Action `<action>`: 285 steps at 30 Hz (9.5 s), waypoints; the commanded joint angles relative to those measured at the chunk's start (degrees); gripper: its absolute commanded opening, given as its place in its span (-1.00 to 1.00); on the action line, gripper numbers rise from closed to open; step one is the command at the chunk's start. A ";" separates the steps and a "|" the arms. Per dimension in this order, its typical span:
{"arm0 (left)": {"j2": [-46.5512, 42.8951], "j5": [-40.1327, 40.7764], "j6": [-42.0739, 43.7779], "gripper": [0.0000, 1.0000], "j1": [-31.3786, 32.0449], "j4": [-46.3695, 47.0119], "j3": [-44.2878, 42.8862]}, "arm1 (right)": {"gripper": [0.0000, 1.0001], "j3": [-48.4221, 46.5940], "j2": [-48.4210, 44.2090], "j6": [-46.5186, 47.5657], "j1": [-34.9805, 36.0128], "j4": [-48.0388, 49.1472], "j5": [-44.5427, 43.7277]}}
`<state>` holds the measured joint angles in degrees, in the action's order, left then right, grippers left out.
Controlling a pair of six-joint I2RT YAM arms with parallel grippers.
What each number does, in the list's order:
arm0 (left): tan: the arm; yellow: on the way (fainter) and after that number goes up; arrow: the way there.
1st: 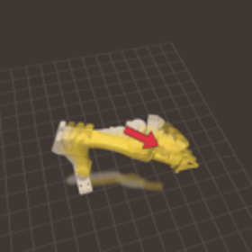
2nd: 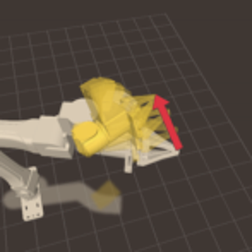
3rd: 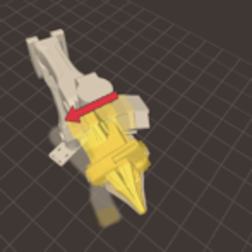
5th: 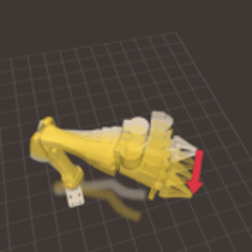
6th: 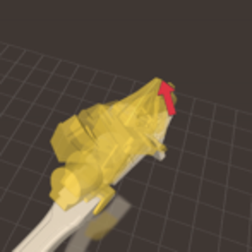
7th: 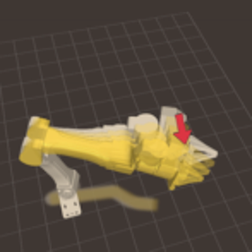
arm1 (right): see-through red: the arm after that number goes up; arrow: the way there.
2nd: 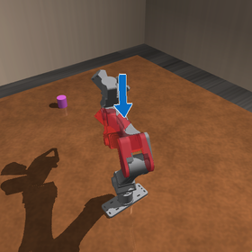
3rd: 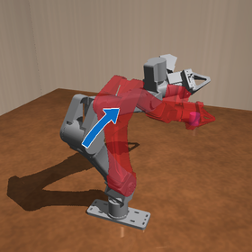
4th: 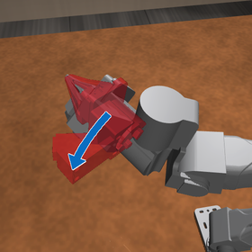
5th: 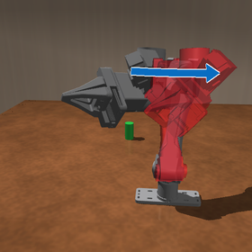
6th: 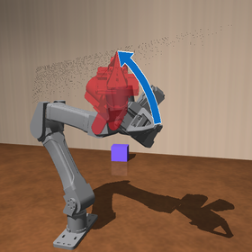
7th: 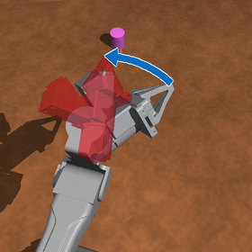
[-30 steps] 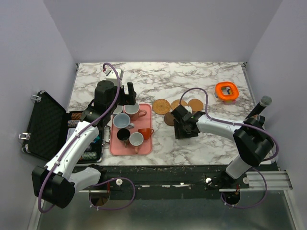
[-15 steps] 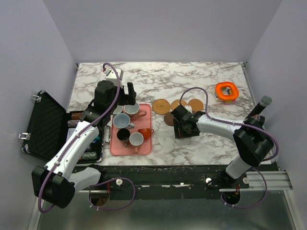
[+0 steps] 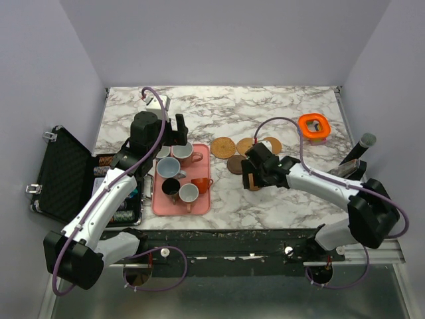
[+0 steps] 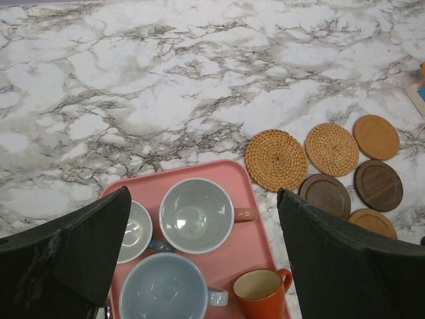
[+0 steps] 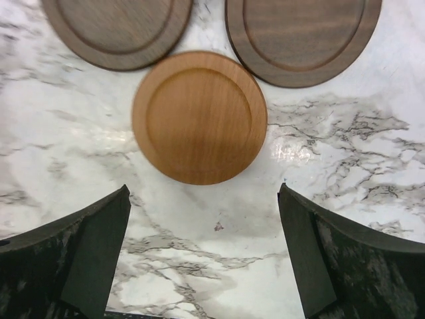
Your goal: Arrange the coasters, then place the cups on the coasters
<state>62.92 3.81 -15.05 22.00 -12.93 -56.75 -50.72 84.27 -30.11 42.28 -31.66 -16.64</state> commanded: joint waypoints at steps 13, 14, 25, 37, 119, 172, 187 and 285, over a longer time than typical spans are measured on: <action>2.03 2.96 2.30 0.98 -2.74 -0.16 0.94 | 0.93 -4.73 -14.39 12.08 -0.27 14.17 5.13; 2.56 1.47 2.30 0.98 -3.53 -0.52 1.03 | 0.91 -5.17 -15.01 12.61 -0.27 14.52 5.39; 15.13 -3.72 5.91 0.83 -5.65 -9.04 -4.42 | 0.61 -0.97 -26.26 13.76 -0.27 14.18 9.52; 20.66 -5.40 6.52 0.33 -5.65 -13.70 -7.14 | 0.45 -0.08 -21.26 13.23 -0.27 13.99 10.66; 9.95 -4.25 -4.38 -1.00 9.99 -2.28 -1.26 | -0.06 -39.72 18.91 6.55 10.19 -6.40 -7.96; 0.37 4.98 -1.56 0.98 9.38 3.17 3.58 | -0.99 -24.07 8.19 28.53 -32.53 6.61 17.09; 2.12 4.01 -1.56 0.98 9.38 2.82 3.14 | -0.99 -29.70 15.31 29.49 -35.69 6.00 18.31; 11.44 -6.35 -0.07 0.79 -18.04 -11.51 -1.08 | 0.43 -18.99 -10.52 20.97 -35.78 1.60 26.13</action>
<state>72.34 2.26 -16.14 5.08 -21.06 -56.40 -72.95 76.36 -6.70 6.74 -31.53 6.83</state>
